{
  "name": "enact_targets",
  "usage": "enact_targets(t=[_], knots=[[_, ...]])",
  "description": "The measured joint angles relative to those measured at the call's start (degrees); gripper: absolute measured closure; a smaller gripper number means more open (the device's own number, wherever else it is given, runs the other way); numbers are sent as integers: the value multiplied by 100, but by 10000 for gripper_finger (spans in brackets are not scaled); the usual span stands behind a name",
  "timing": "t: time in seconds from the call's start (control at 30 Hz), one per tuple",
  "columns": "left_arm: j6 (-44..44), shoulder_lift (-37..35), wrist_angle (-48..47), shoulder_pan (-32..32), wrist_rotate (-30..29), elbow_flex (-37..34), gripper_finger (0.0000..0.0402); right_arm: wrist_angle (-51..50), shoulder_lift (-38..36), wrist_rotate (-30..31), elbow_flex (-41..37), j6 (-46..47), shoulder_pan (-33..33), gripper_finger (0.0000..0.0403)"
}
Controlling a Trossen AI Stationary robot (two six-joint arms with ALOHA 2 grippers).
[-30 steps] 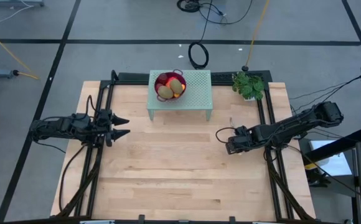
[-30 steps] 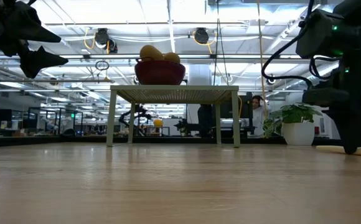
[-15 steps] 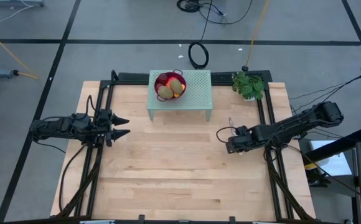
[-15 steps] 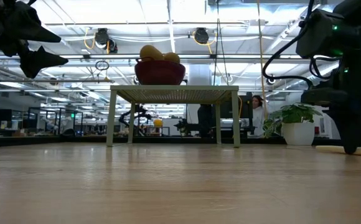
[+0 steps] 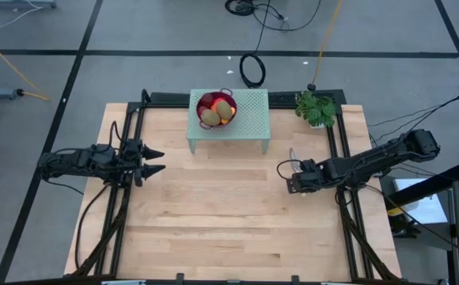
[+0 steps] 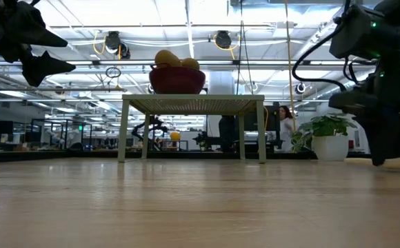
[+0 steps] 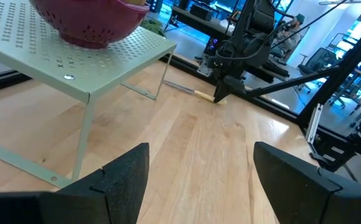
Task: Pick & Place Fruit
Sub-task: Put the yellow table knife on the shelf
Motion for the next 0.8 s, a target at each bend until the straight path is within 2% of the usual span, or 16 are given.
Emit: enact_targets(t=[0.43,0.8], knots=[[-2,0,-1,0,-2,2,119,19,-375,412,11,3,-2,332],[-21,0,0,0,-2,2,119,410,-1323,1500,15,-54,-2,333]])
